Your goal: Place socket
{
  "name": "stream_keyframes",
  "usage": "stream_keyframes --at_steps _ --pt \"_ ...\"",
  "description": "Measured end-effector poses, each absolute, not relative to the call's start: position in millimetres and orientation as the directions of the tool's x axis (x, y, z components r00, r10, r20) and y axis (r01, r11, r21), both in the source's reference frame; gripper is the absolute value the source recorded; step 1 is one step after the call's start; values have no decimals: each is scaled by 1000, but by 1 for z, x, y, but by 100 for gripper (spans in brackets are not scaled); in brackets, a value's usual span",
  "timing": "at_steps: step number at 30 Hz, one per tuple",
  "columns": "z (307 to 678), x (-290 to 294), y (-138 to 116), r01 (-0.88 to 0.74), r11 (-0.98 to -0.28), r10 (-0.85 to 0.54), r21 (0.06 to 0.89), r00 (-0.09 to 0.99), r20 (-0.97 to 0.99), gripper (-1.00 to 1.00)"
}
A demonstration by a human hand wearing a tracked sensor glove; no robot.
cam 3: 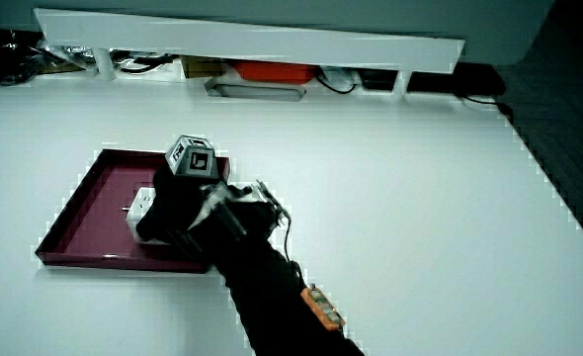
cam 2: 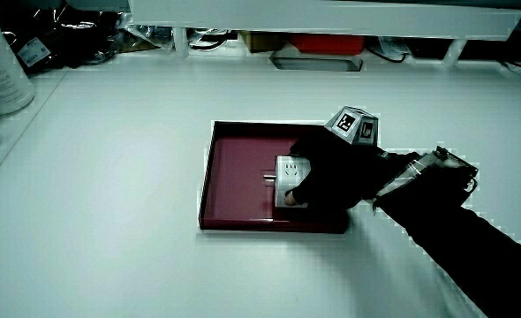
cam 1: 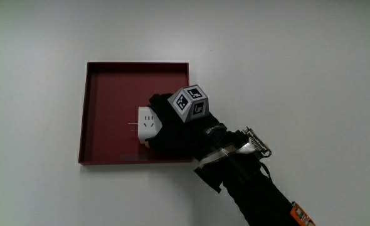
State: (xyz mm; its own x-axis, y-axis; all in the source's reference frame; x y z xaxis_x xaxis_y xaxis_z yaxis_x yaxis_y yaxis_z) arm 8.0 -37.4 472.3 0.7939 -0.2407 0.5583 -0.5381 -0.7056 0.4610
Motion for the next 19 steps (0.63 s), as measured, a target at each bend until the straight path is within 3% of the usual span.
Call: stream_keyframes --at_steps 8,13,19 --pt "474 9 -35 -539 -697 -227 473 791 568 -38" --pt "474 8 -33 -560 -632 -221 535 793 568 -58" --pt "443 24 -32 -629 -616 -245 475 725 643 -83"
